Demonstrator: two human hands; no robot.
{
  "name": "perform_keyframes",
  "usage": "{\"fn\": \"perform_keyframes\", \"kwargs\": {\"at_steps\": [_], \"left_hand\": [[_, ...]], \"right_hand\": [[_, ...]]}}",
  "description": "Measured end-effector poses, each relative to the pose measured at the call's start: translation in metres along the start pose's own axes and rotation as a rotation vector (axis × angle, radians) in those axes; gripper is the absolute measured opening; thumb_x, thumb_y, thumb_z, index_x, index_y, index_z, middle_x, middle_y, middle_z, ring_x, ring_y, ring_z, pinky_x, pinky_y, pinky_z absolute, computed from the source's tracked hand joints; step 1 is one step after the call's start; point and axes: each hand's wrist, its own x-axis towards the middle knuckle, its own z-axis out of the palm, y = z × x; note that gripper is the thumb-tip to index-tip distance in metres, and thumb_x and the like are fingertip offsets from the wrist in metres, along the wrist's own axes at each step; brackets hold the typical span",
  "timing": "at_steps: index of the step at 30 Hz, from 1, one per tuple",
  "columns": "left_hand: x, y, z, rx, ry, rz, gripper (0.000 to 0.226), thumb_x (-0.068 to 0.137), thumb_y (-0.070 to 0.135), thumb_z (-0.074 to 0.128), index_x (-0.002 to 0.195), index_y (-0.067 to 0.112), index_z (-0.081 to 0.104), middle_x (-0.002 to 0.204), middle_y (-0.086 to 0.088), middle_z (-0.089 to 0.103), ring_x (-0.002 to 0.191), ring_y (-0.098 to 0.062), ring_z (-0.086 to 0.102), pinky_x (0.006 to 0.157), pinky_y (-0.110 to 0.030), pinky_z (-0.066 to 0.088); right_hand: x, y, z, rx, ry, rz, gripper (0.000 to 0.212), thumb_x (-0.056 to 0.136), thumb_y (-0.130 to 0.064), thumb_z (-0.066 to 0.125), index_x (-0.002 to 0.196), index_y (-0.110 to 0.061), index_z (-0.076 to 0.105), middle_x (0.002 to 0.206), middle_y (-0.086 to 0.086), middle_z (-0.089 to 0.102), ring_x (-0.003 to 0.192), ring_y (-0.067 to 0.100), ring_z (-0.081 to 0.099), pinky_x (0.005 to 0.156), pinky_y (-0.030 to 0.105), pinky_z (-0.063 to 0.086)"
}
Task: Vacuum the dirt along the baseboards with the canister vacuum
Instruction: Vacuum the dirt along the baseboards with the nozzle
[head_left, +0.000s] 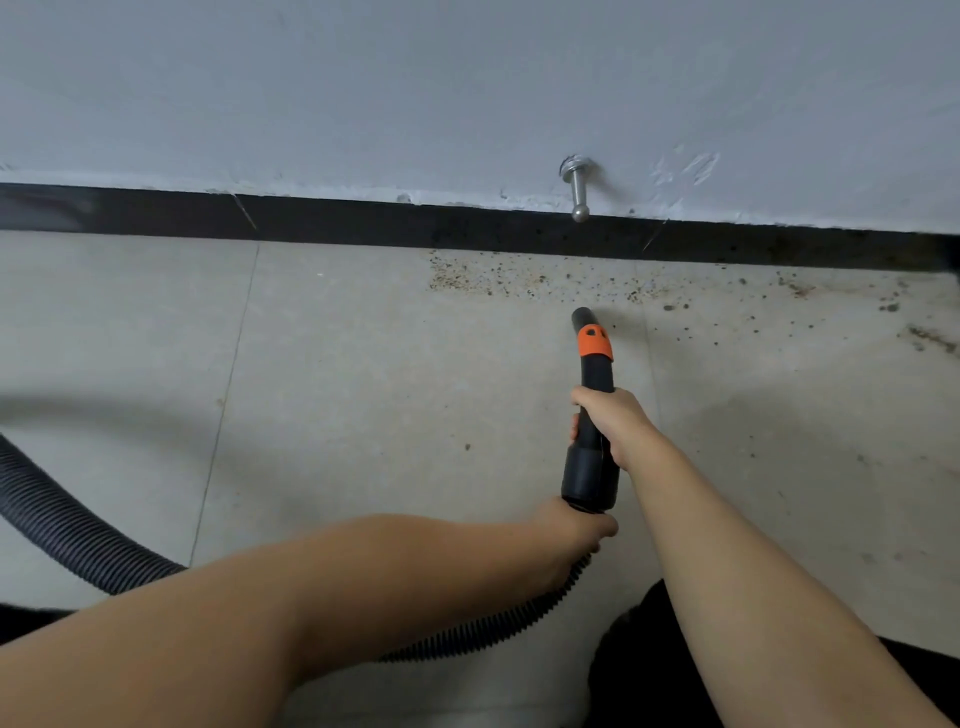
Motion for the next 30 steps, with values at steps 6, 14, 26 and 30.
{"fn": "perform_keyframes", "kwargs": {"at_steps": [6,14,26,30], "left_hand": [[0.004,0.007,0.016,-0.033,0.042,0.018,0.019,0.085,0.006,0.059,0.079,0.019,0.046,0.072,-0.002,0.046,0.060,-0.011,0.045,0.057,-0.020,0.041],[-0.008,-0.007,-0.024,-0.063,0.190,0.038,0.022,0.085,0.008,0.062,0.102,0.011,0.048,0.075,-0.002,0.050,0.063,-0.011,0.050,0.056,-0.019,0.044],[-0.012,-0.026,-0.063,-0.142,0.298,0.028,0.022,0.083,0.005,0.060,0.102,0.008,0.049,0.070,-0.005,0.050,0.058,-0.013,0.047,0.054,-0.021,0.043],[-0.005,-0.013,-0.062,-0.118,0.254,0.036,0.024,0.083,0.006,0.060,0.104,0.008,0.048,0.071,-0.004,0.049,0.059,-0.013,0.047,0.054,-0.022,0.043]], "right_hand": [[0.013,0.000,-0.012,0.006,-0.035,-0.040,0.012,0.083,-0.005,0.054,0.092,-0.009,0.047,0.063,0.008,0.051,0.047,0.020,0.048,0.054,0.030,0.047],[-0.001,-0.004,0.044,-0.040,-0.191,-0.074,0.011,0.083,-0.003,0.053,0.084,-0.010,0.045,0.060,0.007,0.049,0.045,0.020,0.047,0.050,0.028,0.046],[-0.015,-0.004,0.101,-0.140,-0.301,-0.093,0.009,0.083,-0.005,0.053,0.085,-0.010,0.047,0.059,0.006,0.051,0.044,0.019,0.047,0.049,0.026,0.044],[-0.007,-0.012,0.091,-0.088,-0.230,-0.091,0.010,0.084,-0.005,0.054,0.090,-0.010,0.047,0.061,0.007,0.051,0.045,0.019,0.048,0.048,0.025,0.044]]}}
